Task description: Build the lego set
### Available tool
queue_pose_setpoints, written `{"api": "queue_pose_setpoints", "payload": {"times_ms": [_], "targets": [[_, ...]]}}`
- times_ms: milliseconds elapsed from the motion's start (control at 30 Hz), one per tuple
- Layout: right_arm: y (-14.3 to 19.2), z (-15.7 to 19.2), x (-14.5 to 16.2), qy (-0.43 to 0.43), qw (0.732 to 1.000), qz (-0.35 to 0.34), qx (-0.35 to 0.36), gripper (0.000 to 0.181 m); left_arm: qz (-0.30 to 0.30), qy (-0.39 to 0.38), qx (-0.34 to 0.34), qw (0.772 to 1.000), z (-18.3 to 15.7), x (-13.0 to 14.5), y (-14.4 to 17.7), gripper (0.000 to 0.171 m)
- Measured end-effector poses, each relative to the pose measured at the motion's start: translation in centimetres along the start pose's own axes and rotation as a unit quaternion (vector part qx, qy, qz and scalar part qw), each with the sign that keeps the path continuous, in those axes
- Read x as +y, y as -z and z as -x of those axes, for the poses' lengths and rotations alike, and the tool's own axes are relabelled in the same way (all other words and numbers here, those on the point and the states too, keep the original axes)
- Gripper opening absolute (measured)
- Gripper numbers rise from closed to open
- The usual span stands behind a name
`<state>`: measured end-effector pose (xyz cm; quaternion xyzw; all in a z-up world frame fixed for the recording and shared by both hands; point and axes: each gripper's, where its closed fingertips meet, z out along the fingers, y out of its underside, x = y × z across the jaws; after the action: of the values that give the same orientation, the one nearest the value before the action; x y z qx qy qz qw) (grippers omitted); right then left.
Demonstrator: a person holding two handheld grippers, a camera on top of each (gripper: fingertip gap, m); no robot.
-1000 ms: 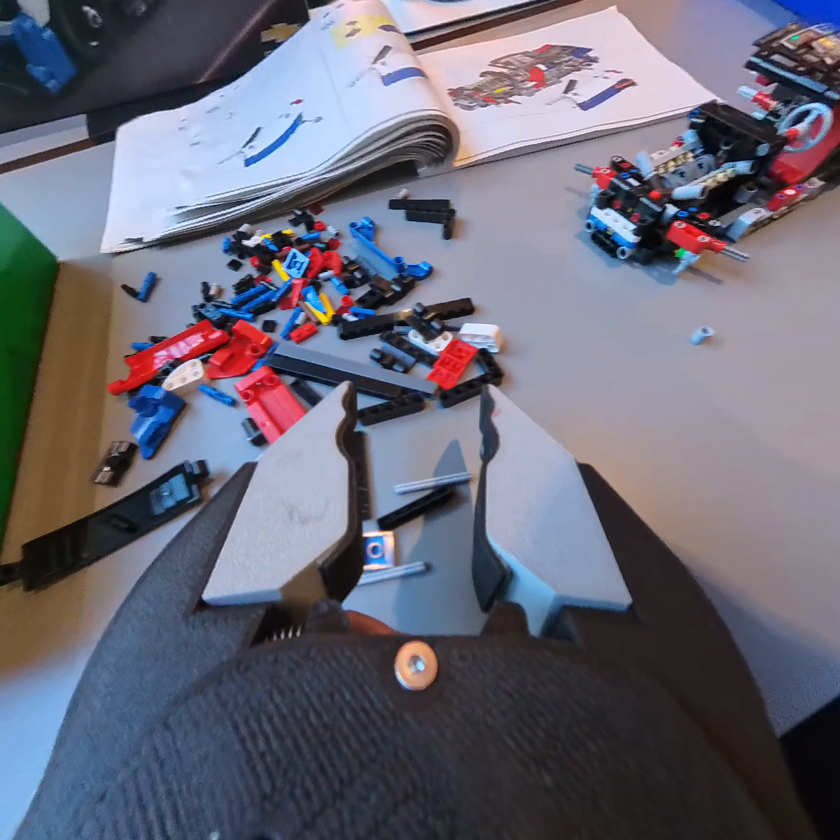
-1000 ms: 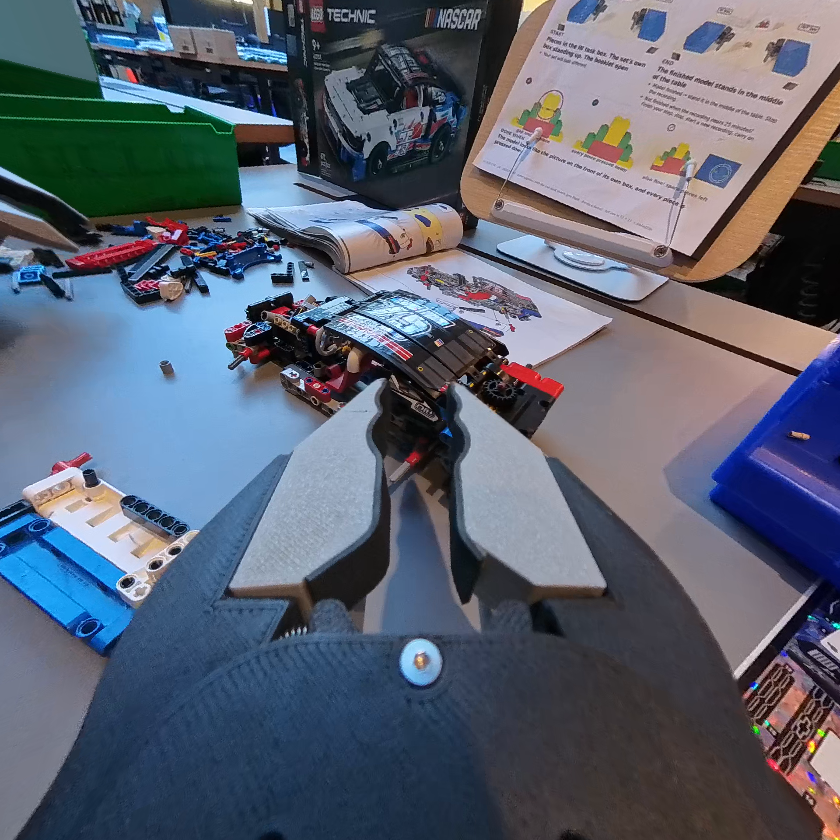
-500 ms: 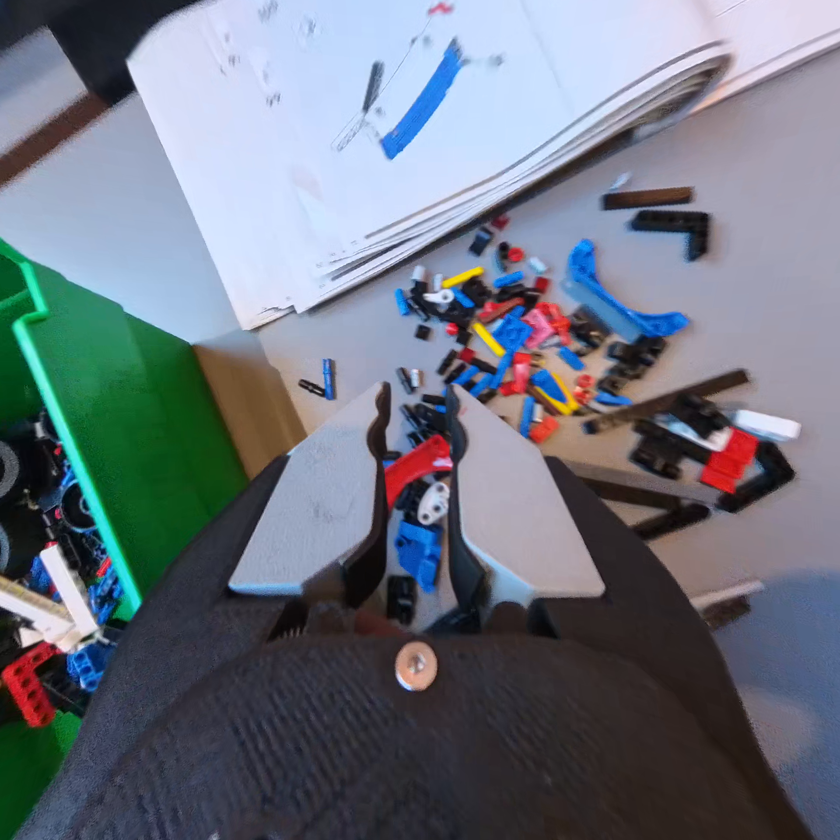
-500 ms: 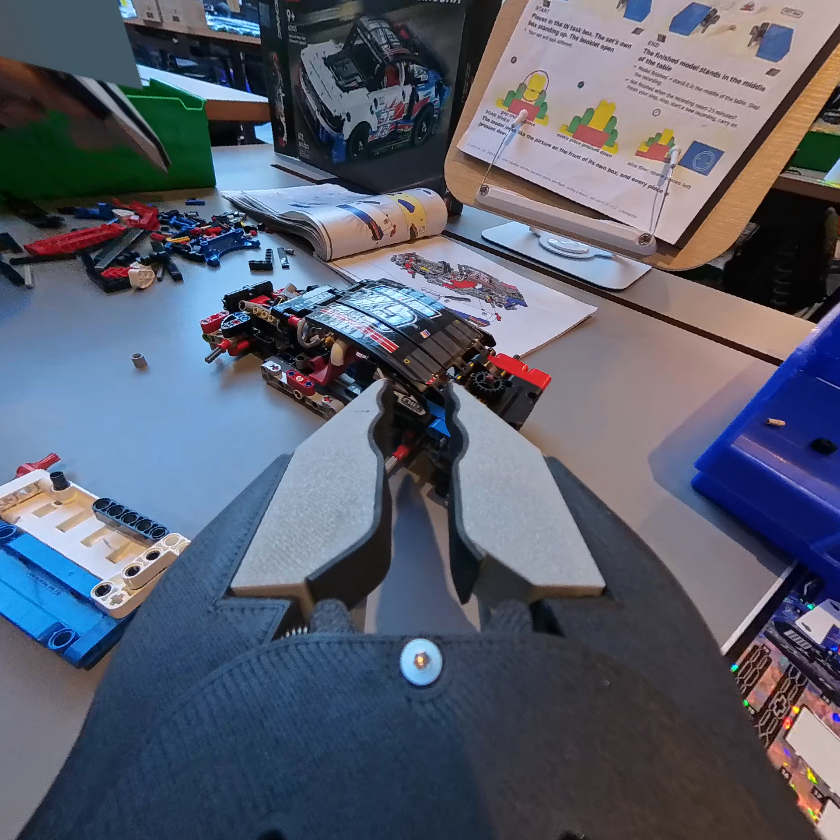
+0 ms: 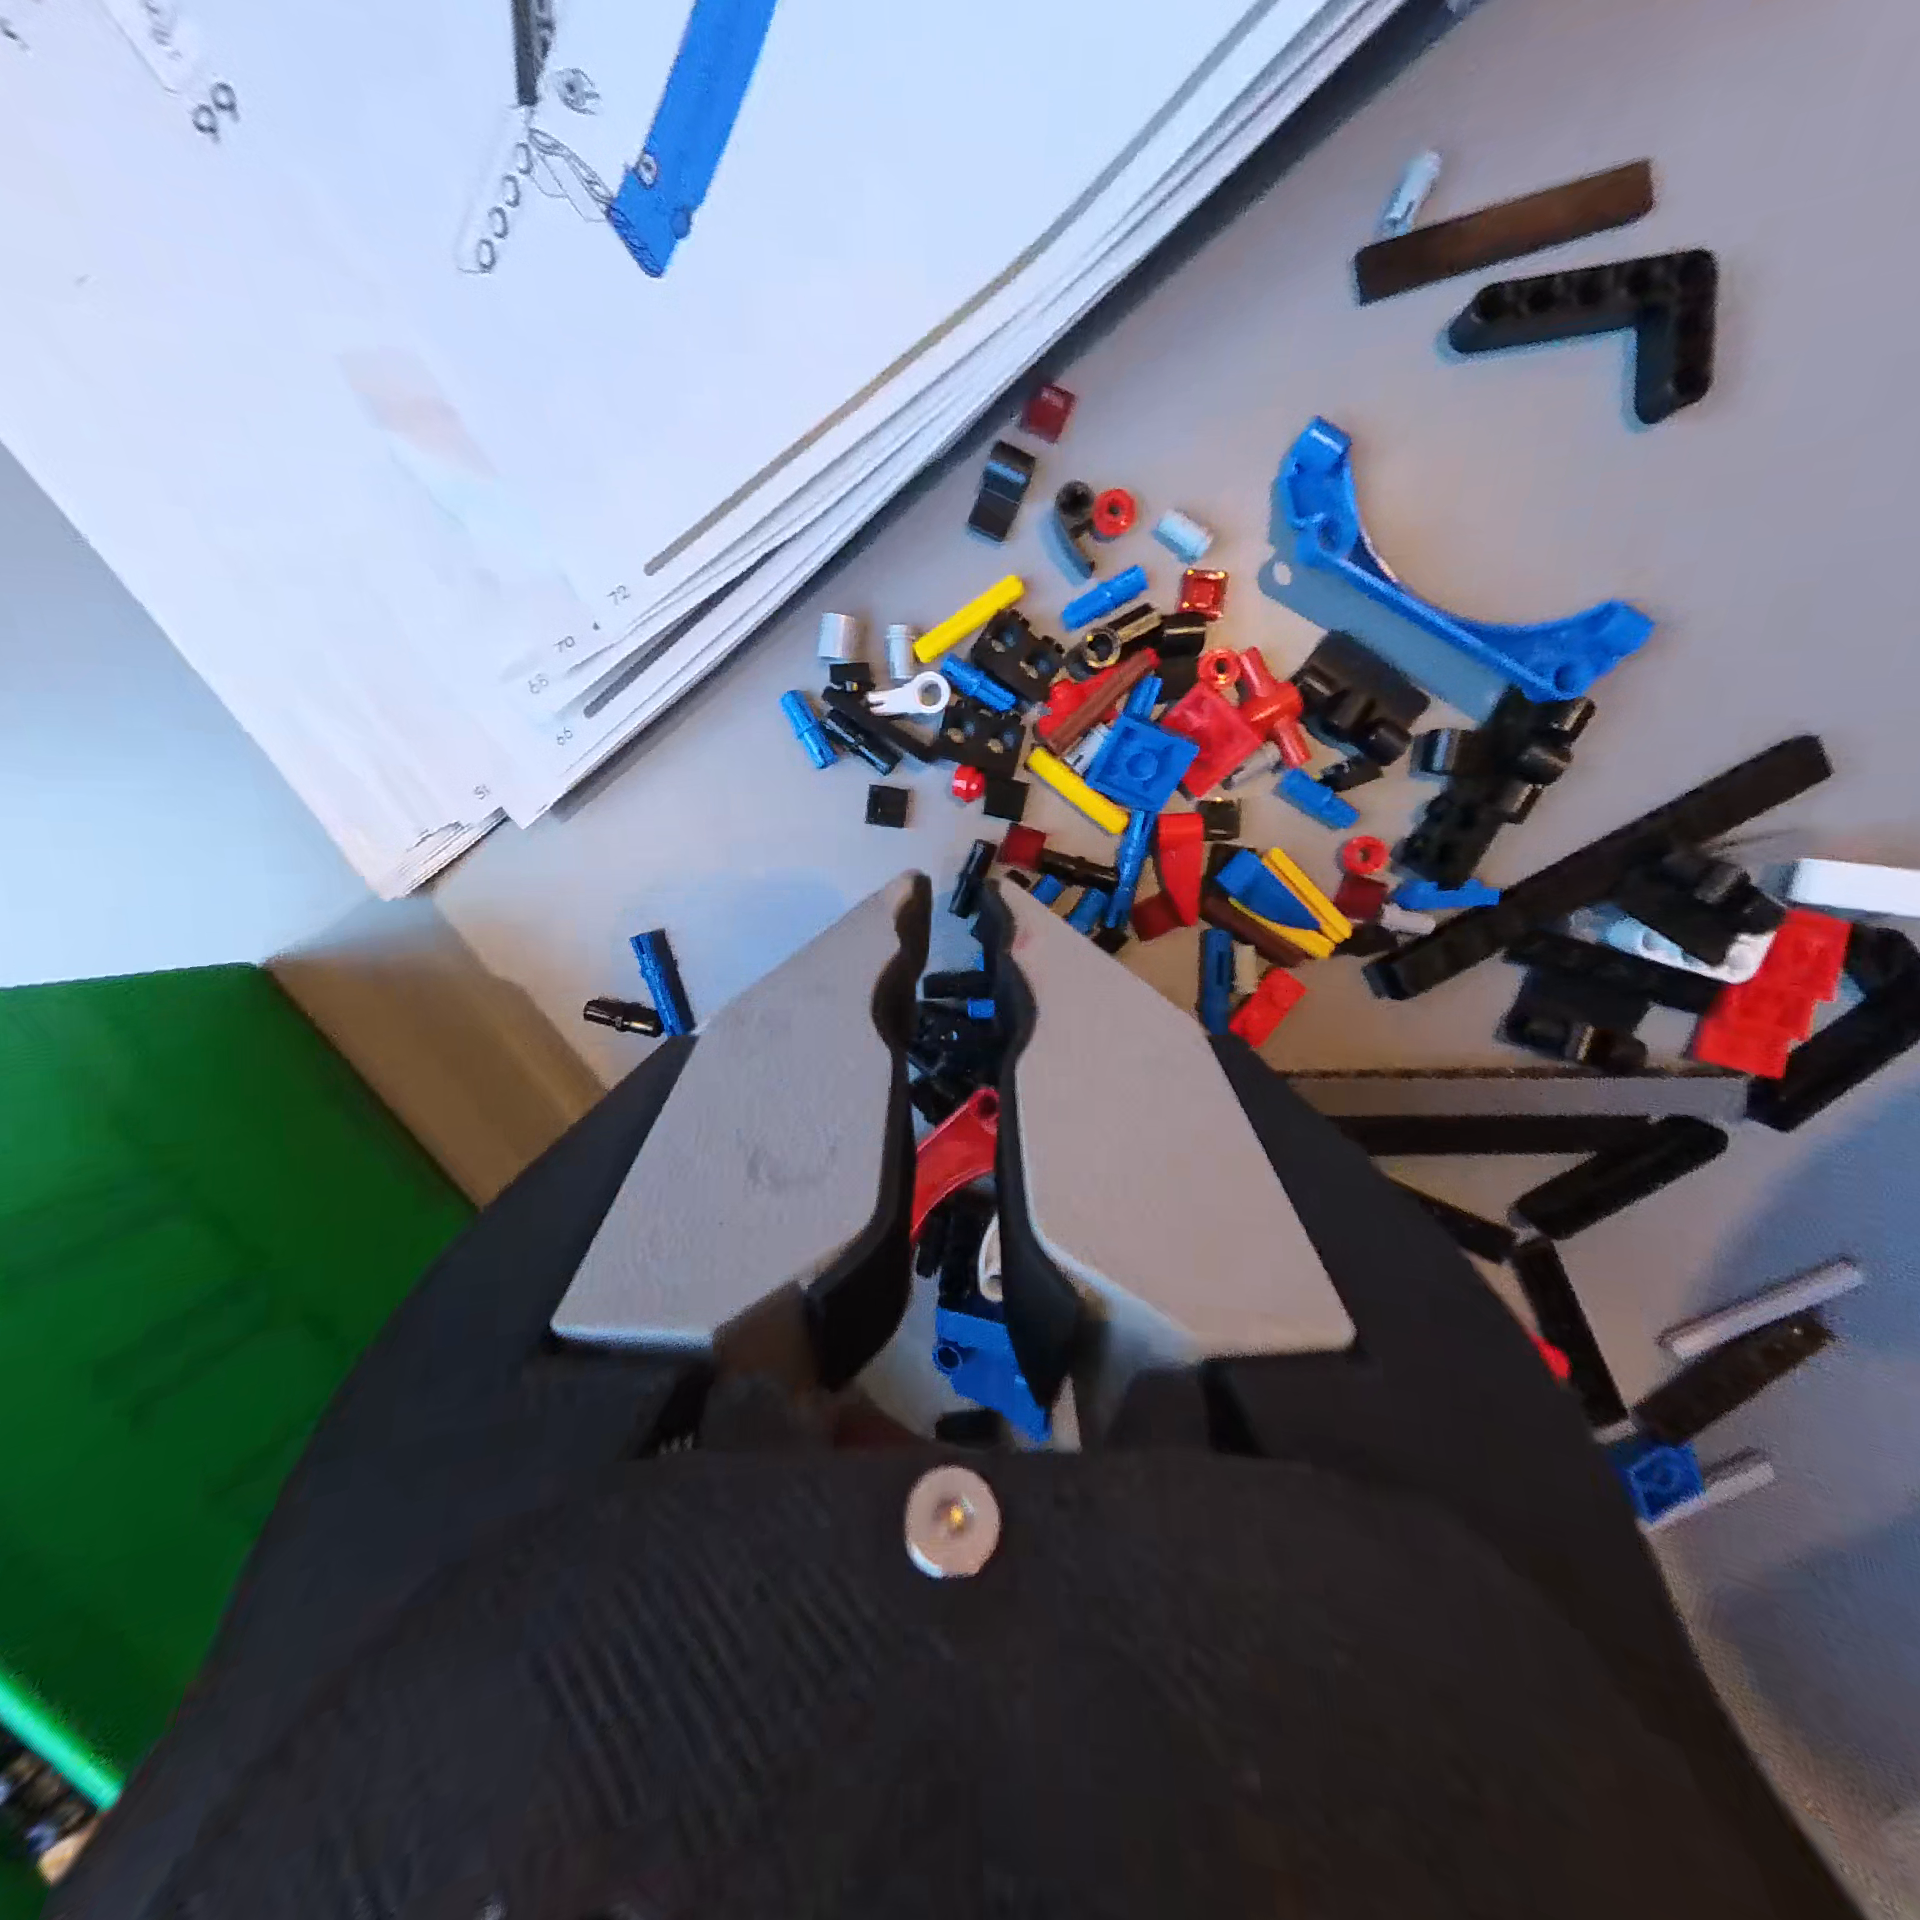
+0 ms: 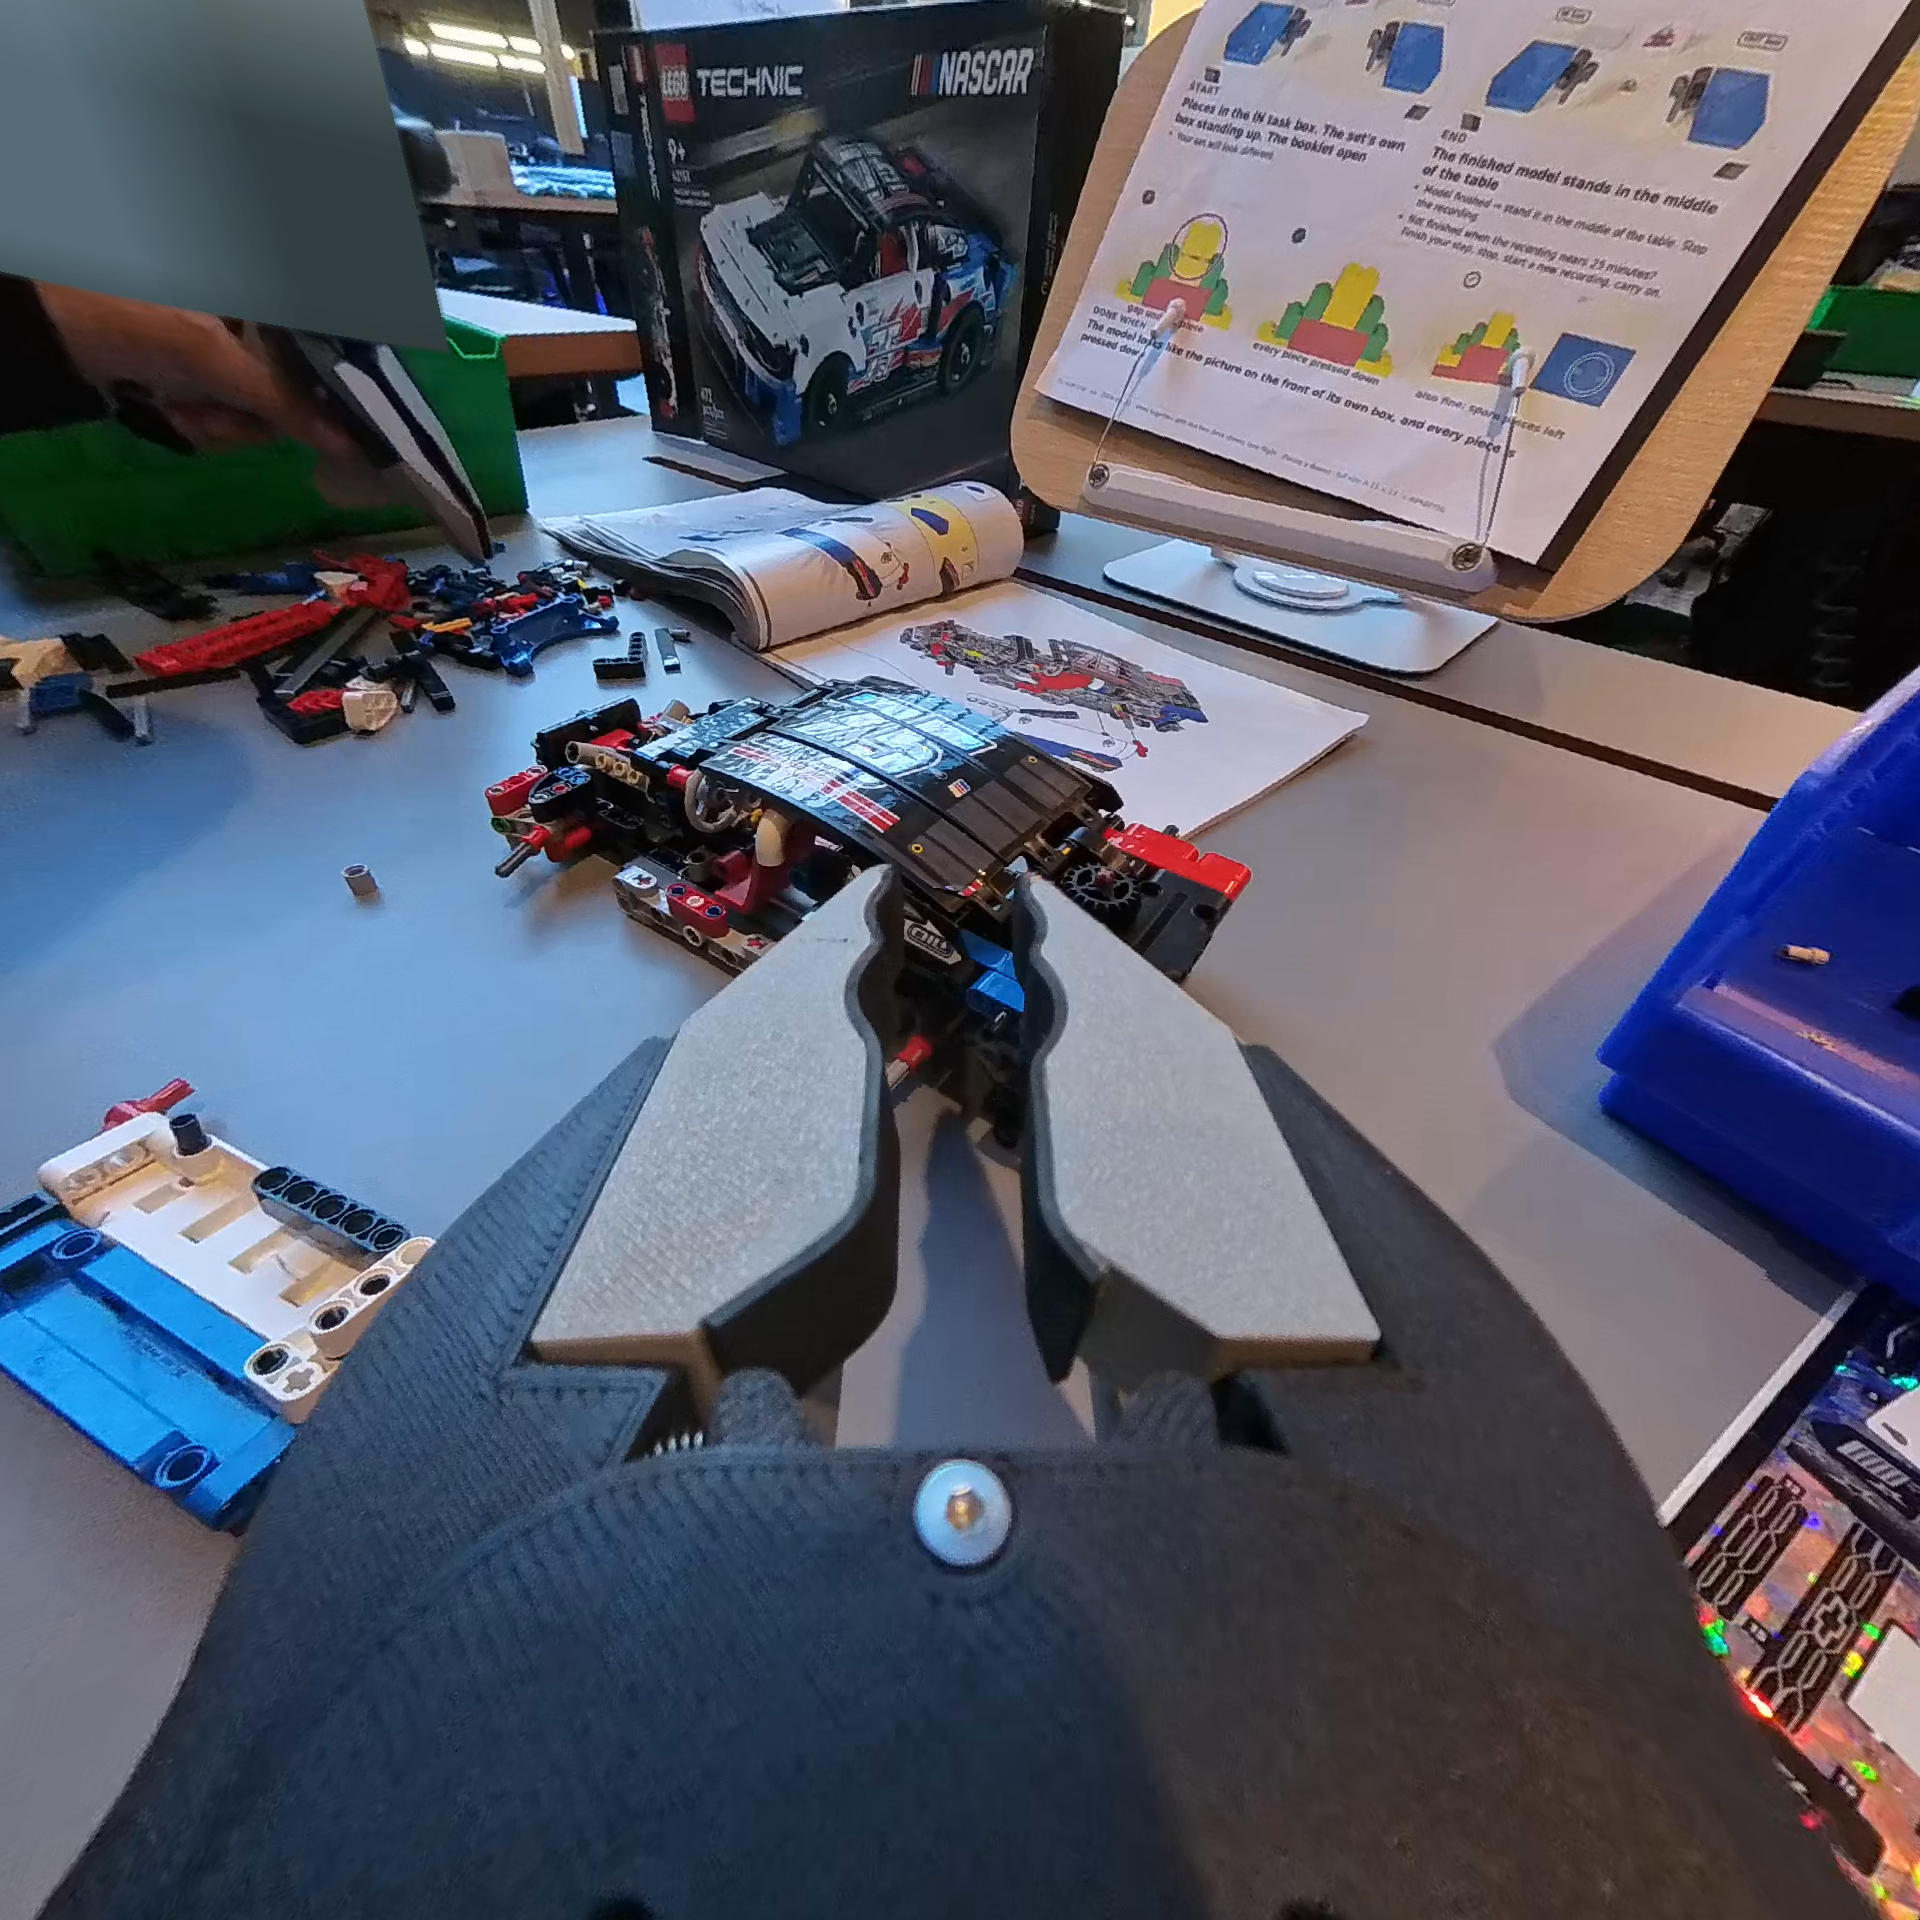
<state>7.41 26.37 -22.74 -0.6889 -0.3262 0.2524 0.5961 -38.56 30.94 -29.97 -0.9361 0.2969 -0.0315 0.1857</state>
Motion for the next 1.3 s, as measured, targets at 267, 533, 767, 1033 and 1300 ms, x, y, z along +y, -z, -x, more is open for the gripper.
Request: {"api": "queue_pose_setpoints", "payload": {"times_ms": [267,533,767,1033,1300], "targets": [[0.2,-0.1,-0.2,-0.006,1.000,-0.007,0.000,0.016,0.050,-0.024,0.010,0.998,0.3,0.7,-1.1,0.007],[0.1,-0.2,-0.1,-0.010,1.000,-0.006,-0.001,0.015,0.055,-0.032,0.017,0.998,0.2,0.6,-1.1,0.011],[0.1,-0.2,-0.1,-0.012,1.000,-0.007,-0.002,0.015,0.020,-0.184,0.019,0.983,-0.5,-0.9,-0.4,0.018],[0.2,-0.3,-0.2,-0.014,1.000,-0.011,-0.001,0.015,0.038,-0.242,0.052,0.968,-0.1,-0.7,-0.7,0.016],[0.2,-0.3,-0.2,-0.018,1.000,-0.010,-0.002,0.014,0.049,-0.249,0.072,0.965,-0.5,-0.1,-1.4,0.002]]}}
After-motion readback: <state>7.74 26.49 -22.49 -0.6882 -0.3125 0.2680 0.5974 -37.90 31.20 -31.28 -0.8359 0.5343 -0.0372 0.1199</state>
